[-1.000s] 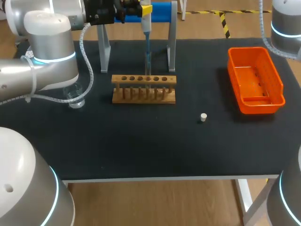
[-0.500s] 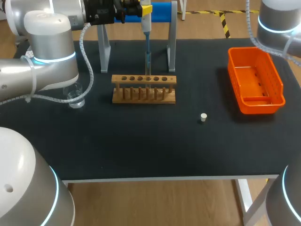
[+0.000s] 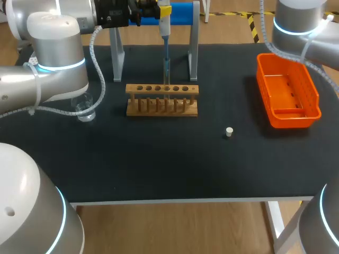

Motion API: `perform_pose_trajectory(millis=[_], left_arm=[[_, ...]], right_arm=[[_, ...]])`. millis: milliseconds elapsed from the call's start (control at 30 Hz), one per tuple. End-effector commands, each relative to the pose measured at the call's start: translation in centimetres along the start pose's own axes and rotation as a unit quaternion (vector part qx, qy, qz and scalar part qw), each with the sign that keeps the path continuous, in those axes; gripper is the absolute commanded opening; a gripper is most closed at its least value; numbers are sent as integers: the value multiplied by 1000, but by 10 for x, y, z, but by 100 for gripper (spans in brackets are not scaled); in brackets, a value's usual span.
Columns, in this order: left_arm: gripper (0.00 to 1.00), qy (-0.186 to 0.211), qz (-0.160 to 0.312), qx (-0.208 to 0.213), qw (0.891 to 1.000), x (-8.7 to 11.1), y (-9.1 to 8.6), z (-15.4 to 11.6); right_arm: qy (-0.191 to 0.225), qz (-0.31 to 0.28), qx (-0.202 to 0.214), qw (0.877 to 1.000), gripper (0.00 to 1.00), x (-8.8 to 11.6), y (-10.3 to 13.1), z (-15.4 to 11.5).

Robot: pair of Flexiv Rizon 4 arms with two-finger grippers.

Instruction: Invert the test tube, pick up the pipette, mount the tip to pipette, aspirate from beaker and dispense into the tube, eject the tip, return the pipette, and cap with the stopper.

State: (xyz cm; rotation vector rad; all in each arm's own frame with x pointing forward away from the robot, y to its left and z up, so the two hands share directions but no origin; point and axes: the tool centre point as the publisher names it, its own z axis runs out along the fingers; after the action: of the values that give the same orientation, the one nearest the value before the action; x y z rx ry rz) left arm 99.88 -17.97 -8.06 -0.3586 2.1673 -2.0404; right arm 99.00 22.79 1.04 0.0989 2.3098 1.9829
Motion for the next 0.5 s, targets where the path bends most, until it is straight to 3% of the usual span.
perform_pose_trajectory(millis=[33, 500], left_arm=[[0, 0, 0, 1, 1000, 0, 0, 0], [0, 0, 0, 1, 1000, 0, 0, 0]], right_arm=[[5, 1, 1, 1000, 0, -4, -1, 12], [-4, -5, -6, 1000, 0, -7, -5, 22]])
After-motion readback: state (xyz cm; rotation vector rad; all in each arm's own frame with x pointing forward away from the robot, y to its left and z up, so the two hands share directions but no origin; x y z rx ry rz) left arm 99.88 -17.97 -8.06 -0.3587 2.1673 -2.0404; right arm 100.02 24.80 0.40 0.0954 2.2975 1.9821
